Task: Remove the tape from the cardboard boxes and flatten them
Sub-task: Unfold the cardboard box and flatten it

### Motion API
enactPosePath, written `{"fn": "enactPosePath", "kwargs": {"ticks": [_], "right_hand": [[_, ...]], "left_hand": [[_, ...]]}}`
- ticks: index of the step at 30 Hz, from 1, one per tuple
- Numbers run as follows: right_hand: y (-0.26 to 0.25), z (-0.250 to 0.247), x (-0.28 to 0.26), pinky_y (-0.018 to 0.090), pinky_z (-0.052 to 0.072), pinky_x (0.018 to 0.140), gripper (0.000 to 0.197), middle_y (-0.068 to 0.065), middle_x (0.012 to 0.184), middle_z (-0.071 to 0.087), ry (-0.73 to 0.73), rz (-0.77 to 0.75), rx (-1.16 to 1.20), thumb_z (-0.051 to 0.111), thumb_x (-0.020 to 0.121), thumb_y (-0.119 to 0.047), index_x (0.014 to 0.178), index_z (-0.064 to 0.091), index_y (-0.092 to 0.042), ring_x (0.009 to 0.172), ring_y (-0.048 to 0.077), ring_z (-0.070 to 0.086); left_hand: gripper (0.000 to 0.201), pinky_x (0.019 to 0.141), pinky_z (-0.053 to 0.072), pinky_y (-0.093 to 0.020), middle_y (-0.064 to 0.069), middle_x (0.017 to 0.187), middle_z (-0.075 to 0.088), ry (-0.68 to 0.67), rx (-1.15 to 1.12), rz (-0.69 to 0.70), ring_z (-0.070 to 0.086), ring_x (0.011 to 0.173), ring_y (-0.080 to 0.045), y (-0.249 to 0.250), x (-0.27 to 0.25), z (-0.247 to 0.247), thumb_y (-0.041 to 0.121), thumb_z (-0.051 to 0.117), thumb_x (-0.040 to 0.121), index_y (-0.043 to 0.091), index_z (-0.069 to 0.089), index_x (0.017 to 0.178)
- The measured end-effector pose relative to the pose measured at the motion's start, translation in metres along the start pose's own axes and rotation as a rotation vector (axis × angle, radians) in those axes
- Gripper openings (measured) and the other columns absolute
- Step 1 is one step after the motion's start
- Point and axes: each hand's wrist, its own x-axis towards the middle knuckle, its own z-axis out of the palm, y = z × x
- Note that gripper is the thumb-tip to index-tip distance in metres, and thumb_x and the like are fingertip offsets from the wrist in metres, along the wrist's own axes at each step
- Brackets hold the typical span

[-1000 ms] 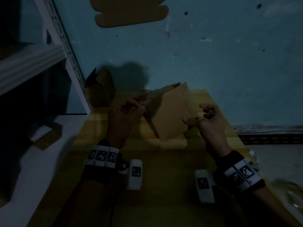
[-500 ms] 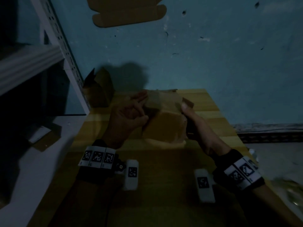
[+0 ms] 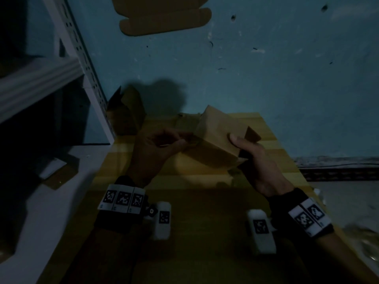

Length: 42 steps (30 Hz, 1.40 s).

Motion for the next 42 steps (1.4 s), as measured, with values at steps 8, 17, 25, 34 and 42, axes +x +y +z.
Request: {"fn": "enactPosePath", "kwargs": {"ticks": [8, 17, 25, 34, 42], "right_hand": [[-0.004, -0.001, -0.001, 0.038, 0.060, 0.075, 0.034, 0.006, 0.110, 0.074, 0.012, 0.074, 0.132, 0.060, 0.094, -0.025, 0.127, 0.064, -0.016, 0.099, 0.026, 0.072], [-0.003, 0.000, -0.004, 0.032, 0.059, 0.070, 0.040, 0.002, 0.109, 0.075, 0.019, 0.041, 0.084, 0.060, 0.092, -0.029, 0.130, 0.062, -0.017, 0.100, 0.022, 0.072], [0.003, 0.003, 0.002, 0.024, 0.055, 0.062, 0.045, 0.007, 0.110, 0.071, 0.079, -0.063, 0.004, 0.064, 0.094, -0.025, 0.134, 0.059, -0.004, 0.096, 0.024, 0.068], [0.011, 0.008, 0.004, 0.026, 0.057, 0.076, 0.049, 0.007, 0.117, 0.073, 0.101, -0.222, -0.175, 0.073, 0.085, -0.023, 0.131, 0.061, -0.010, 0.106, 0.023, 0.071], [0.013, 0.008, 0.002, 0.021, 0.055, 0.071, 0.050, 0.000, 0.112, 0.075, 0.082, -0.242, -0.214, 0.076, 0.079, -0.028, 0.126, 0.063, -0.015, 0.103, 0.018, 0.071]], "left_hand": [[0.008, 0.087, 0.057, -0.056, -0.030, 0.112, 0.068, -0.034, -0.204, -0.058, 0.068, 0.105, -0.042, 0.002, 0.001, -0.002, 0.009, 0.063, 0.087, 0.004, 0.057, 0.087], [0.036, 0.086, 0.057, -0.046, -0.023, 0.115, 0.069, -0.131, -0.303, -0.123, 0.067, 0.107, -0.041, 0.005, 0.001, -0.007, 0.022, 0.066, 0.087, 0.004, 0.049, 0.113], [0.053, 0.086, 0.055, -0.027, 0.009, 0.112, 0.071, -0.105, -0.047, -0.086, 0.067, 0.108, -0.013, 0.015, 0.002, 0.008, 0.039, 0.079, 0.070, 0.015, 0.061, 0.114], [0.066, 0.085, 0.058, -0.029, 0.015, 0.120, 0.066, -0.070, 0.153, -0.072, 0.064, 0.108, -0.001, 0.016, 0.001, 0.019, 0.041, 0.086, 0.069, 0.024, 0.060, 0.127], [0.049, 0.077, 0.056, -0.018, 0.022, 0.107, 0.065, 0.000, 0.256, 0.020, 0.066, 0.098, 0.002, 0.005, 0.002, 0.018, 0.012, 0.084, 0.076, 0.032, 0.063, 0.116]]}}
